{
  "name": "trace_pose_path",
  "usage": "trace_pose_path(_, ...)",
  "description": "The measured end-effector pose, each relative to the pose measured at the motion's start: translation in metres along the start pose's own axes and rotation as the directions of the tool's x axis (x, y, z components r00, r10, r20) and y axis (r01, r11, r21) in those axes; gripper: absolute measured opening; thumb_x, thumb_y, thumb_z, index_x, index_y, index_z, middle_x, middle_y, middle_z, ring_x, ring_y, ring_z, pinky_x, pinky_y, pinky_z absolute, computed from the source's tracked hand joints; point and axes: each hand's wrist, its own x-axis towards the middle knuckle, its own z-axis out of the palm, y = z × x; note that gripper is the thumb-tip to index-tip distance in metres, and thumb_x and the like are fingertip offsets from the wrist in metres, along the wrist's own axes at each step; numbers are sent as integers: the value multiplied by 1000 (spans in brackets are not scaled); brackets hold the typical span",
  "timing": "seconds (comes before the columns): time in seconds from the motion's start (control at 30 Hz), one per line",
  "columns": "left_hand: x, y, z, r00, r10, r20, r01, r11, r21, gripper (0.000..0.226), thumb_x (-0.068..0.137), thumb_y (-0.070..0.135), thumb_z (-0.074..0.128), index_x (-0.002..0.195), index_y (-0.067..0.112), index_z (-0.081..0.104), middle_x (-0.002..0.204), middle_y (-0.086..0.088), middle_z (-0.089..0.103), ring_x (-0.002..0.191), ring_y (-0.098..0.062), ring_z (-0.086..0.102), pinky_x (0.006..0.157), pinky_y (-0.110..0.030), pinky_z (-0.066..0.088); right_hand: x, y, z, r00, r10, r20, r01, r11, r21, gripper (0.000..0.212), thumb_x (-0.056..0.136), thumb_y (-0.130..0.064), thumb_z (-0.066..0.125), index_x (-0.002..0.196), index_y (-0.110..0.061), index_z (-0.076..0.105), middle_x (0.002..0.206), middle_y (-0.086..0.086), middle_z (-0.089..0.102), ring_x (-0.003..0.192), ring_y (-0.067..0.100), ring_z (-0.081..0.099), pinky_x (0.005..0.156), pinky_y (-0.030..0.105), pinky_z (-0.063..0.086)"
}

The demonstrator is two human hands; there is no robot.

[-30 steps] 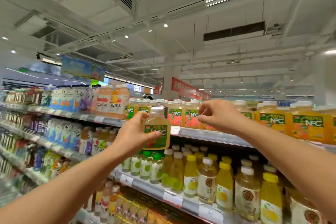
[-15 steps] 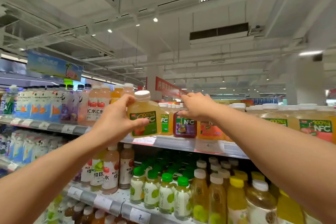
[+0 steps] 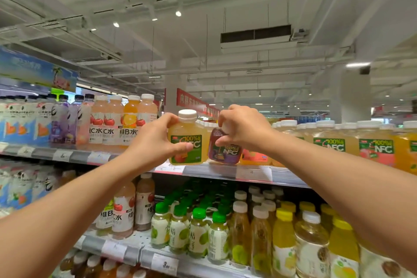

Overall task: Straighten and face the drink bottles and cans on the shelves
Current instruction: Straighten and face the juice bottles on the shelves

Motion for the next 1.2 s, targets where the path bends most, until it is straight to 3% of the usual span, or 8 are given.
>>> trace_pose_path(0.1,4,1,7,999,2,49,0,999,-32,58,72,48,88,116,38,52,97,26,62,84,13,62,65,-9,45,-22,12,-26,995,77,-64,-63,978,198,44,66,-54,87,97,-29,69,96,-4,60,93,20,57,77,34,48)
trace_pose_path(0.2,11,5,19,997,6,76,-2,999,-45,59,72,47,88,118,36,53,100,24,63,85,10,62,68,-13,48,-44,26,-58,984,158,-77,-127,943,308,40,65,-53,87,96,-34,71,94,-5,64,90,15,60,69,25,46)
trace_pose_path(0.33,26,15,42,997,-4,71,7,999,-47,62,71,49,89,122,33,56,99,24,62,88,8,60,68,-14,45,-68,47,-92,979,201,-45,-183,948,259,46,66,-58,85,102,-31,72,88,-14,60,79,-1,56,63,16,40)
trace_pose_path(0.53,46,14,77,996,-41,82,42,999,-17,75,73,51,87,136,24,57,130,1,62,116,-18,56,99,-39,49,-98,71,-121,973,227,-44,-215,959,185,52,64,-60,81,104,-29,72,95,-2,66,82,-1,57,67,28,47)
trace_pose_path(0.7,59,4,82,995,2,95,-16,988,151,75,76,66,76,140,33,56,147,-5,51,145,-27,29,117,-52,30,-110,81,-134,974,220,-50,-211,966,147,57,55,-72,74,99,-36,71,94,-2,66,85,13,63,68,28,45)
trace_pose_path(0.83,72,5,87,980,105,168,-170,881,442,79,80,80,55,146,36,51,163,1,36,153,-34,11,123,-59,13,-112,81,-135,977,205,-57,-194,969,153,58,50,-80,65,95,-43,67,93,-3,65,89,19,63,70,28,43)
trace_pose_path(0.97,83,1,92,968,35,250,-170,823,541,81,83,85,42,150,40,44,170,0,15,156,-36,-5,124,-61,0,-113,79,-137,979,196,-48,-186,969,165,62,48,-83,62,95,-42,66,98,-1,68,92,18,65,72,31,50)
trace_pose_path(1.2,83,2,90,977,49,209,-160,816,556,88,84,84,43,154,30,39,159,0,41,149,-27,30,121,-54,26,-115,78,-133,983,176,-44,-167,973,161,67,49,-81,62,100,-38,68,101,0,69,95,20,66,77,36,56)
